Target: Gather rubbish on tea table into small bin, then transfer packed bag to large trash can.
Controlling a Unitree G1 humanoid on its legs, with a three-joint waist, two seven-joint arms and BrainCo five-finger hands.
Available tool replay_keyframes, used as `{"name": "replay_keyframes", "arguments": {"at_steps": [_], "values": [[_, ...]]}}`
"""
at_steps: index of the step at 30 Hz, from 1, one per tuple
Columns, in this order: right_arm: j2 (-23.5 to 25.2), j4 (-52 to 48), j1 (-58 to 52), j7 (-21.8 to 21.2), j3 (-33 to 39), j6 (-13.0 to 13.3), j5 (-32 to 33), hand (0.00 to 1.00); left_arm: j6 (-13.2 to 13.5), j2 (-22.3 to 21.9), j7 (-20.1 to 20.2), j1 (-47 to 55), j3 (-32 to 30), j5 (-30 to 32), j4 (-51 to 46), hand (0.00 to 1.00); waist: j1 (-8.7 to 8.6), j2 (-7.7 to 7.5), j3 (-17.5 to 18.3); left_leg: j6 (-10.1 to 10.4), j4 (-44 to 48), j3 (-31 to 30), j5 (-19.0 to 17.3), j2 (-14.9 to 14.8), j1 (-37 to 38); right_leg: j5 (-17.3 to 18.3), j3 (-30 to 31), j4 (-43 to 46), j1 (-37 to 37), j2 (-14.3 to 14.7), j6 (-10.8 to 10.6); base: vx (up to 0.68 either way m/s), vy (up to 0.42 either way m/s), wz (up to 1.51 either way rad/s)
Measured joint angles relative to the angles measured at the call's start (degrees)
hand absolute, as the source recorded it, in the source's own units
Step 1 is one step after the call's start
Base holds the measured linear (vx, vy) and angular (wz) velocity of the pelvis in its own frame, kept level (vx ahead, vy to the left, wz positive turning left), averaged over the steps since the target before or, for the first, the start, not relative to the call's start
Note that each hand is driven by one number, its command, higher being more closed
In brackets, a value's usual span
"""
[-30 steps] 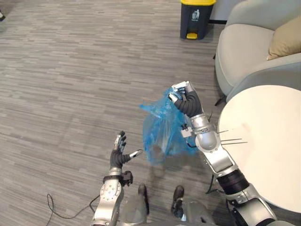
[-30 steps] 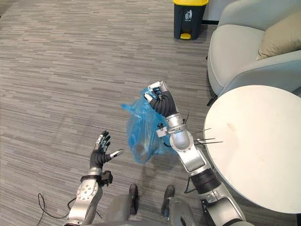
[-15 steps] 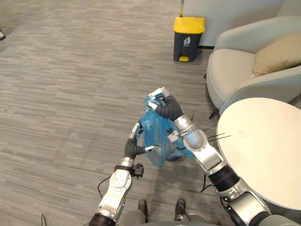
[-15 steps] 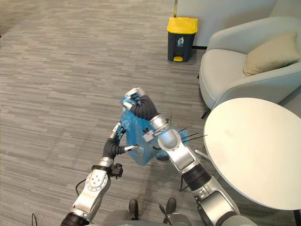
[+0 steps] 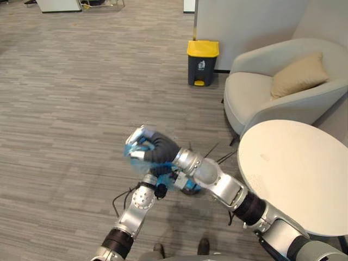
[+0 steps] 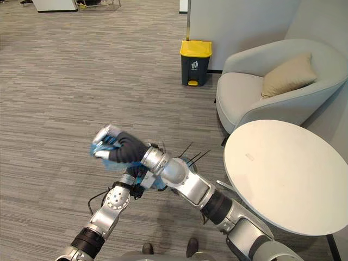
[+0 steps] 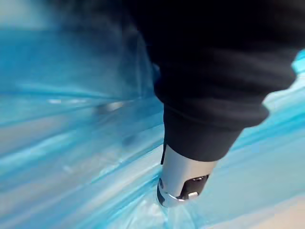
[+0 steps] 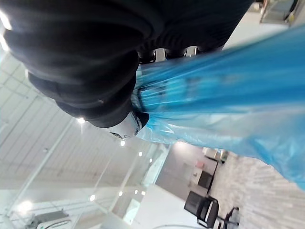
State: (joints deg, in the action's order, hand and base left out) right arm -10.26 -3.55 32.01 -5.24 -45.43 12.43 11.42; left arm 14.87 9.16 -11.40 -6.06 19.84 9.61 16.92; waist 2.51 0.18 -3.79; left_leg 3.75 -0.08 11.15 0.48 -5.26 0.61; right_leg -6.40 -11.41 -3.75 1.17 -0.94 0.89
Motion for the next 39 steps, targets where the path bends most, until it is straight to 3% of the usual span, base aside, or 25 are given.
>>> {"name": "replay_keyframes", "arguments": {"at_steps": [3, 4, 9, 16, 21, 24, 30, 35, 39], "values": [[0.1, 0.0, 0.0, 0.2, 0.0, 0.0, 0.0, 1.00, 0.1, -0.1, -0.5, 0.0, 0.6, 0.0, 0.0, 1.00, -0.07, 0.00, 0.0, 0.0, 0.0, -0.1, 0.0, 0.0, 0.0, -0.1, 0.1, -0.3, -0.1, 0.2, 0.1, 0.00, 0.006, -0.01], [0.1, 0.0, 0.0, 0.3, 0.0, 0.0, -0.3, 0.00, 0.2, -0.2, -1.1, 0.0, 0.7, -0.4, 0.0, 1.00, -0.19, 0.01, 0.0, 0.0, 0.0, -0.1, 0.0, 0.0, 0.0, -0.1, 0.2, -0.3, -0.1, 0.2, 0.1, 0.00, 0.000, 0.00], [0.6, 0.0, -0.2, 1.0, 0.0, 0.1, -3.7, 0.00, 0.0, -1.8, -1.3, 0.1, 0.7, -3.4, 0.0, 1.00, -0.32, 0.01, 0.0, 0.0, -0.2, -0.1, 0.0, 0.0, 0.0, -0.1, 0.2, -0.4, -0.1, 0.3, 0.1, 0.00, 0.000, 0.00], [0.1, 0.0, -6.6, 1.7, 1.1, 2.3, -15.2, 0.00, -0.9, -2.3, -1.4, 3.6, -3.5, -5.6, 0.0, 1.00, -0.73, -0.05, 0.0, 0.1, -0.9, -0.1, 0.1, 0.1, 0.4, 0.0, 0.6, -0.5, -0.1, 0.4, 0.0, 0.01, 0.024, 0.00], [-7.6, 0.0, -15.4, 6.0, 9.7, 3.3, -29.1, 0.00, -0.9, -1.6, -1.6, 9.0, -11.9, -5.8, -0.1, 1.00, -1.38, -1.05, 0.9, 0.1, -1.0, -0.2, 0.1, 0.2, 0.4, 0.0, 1.3, -0.5, -0.1, 0.2, 0.0, 0.01, 0.027, 0.01], [-11.5, -0.1, -22.9, 8.1, 15.7, 3.5, -34.2, 0.00, -1.0, -1.5, -1.7, 12.3, -15.0, -6.8, -0.1, 1.00, -1.55, -1.05, 0.9, 0.0, -1.0, -0.2, 0.0, 0.1, 0.5, 0.1, 1.5, -0.5, -0.3, 0.1, -0.2, 0.00, 0.011, 0.00], [-12.6, 2.6, -38.5, 9.6, 30.1, 3.8, -34.5, 0.00, -1.0, -1.3, -1.1, 18.5, -21.7, -6.8, 2.4, 1.00, -1.79, -0.37, 1.1, 0.0, -1.4, -0.8, -0.2, 0.4, 1.2, 1.0, 1.1, -0.5, -1.2, -0.1, -1.4, 0.00, 0.011, 0.04], [-10.3, 19.8, -45.9, 9.1, 39.5, 2.5, -31.6, 0.00, -1.1, -0.9, 1.4, 22.6, -25.6, -6.8, 9.1, 1.00, -1.92, 0.16, 1.2, 0.3, -2.0, -3.3, -0.1, 1.3, 1.0, 1.5, -0.7, -0.5, -1.3, -0.6, -1.8, 0.00, 0.023, 0.16], [-8.7, 30.1, -47.6, 8.7, 41.9, 1.6, -29.9, 0.00, -1.7, -1.2, 3.9, 24.4, -25.9, -6.9, 14.8, 1.00, -1.93, 0.60, 1.0, 0.2, -2.0, -3.9, -0.2, 1.4, 0.7, 1.9, -1.5, -0.4, -1.4, -1.1, -2.1, 0.02, 0.019, 0.13]]}}
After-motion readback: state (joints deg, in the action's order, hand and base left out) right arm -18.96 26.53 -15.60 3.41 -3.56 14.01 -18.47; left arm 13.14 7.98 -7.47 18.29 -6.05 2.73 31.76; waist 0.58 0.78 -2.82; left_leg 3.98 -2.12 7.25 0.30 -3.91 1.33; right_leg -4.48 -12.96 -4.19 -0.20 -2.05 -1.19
